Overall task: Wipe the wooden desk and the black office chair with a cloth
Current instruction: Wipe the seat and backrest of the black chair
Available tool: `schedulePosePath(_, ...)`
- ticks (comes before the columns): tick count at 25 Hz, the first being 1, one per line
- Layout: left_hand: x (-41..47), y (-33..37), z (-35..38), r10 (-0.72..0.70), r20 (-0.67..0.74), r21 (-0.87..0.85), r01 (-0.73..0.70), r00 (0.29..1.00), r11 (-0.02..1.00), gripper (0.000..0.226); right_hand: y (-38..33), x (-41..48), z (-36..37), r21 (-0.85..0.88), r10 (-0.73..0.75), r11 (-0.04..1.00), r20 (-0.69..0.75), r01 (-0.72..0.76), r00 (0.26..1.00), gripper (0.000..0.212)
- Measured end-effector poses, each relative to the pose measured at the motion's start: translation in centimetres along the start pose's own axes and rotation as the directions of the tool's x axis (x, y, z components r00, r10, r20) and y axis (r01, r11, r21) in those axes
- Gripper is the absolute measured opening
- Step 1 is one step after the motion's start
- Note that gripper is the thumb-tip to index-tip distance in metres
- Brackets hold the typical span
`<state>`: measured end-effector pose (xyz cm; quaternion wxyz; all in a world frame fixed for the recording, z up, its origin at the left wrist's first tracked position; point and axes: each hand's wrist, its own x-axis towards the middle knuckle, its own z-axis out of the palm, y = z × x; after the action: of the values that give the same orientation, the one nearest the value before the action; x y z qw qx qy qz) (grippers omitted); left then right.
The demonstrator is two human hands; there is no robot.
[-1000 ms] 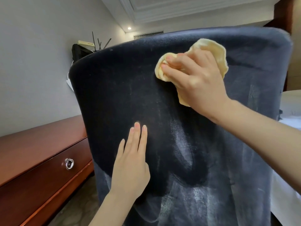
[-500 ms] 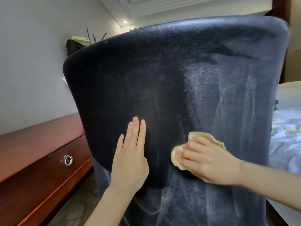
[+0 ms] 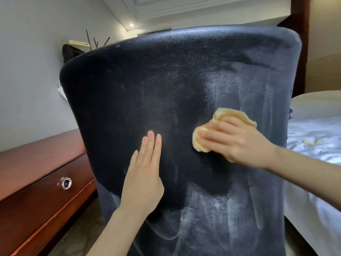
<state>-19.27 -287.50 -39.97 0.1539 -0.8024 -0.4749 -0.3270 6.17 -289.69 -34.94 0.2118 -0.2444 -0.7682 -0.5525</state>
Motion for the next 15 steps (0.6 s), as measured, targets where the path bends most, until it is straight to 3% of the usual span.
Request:
schedulePosePath(3,0.1,0.1,0.2,0.009,-0.002,0.017,-0.009,1.0,1.0,0.092,2.5,4.4,-0.4,-0.079,0.024,0.996,-0.171,-0.038,0.985,0.023)
schedulePosePath(8,0.2,0.1,0.5,0.006,-0.014,0.031,-0.006,1.0,1.0,0.094,2.4,9.3,0.9,-0.058,0.247,0.952,-0.43,-0.299,0.868,0.014)
schedulePosePath(11,0.2,-0.2,0.4,0.028,-0.018,0.029,-0.027,0.999,0.999,0.093,1.0,8.3,1.9,-0.036,0.192,0.974,-0.38,-0.222,0.905,0.014)
schedulePosePath(15,0.1,-0.5,0.0,0.029,0.016,0.077,-0.03,0.999,0.997,0.09,-1.0,4.0,2.9,0.058,0.057,0.997,-0.158,-0.049,0.986,0.017)
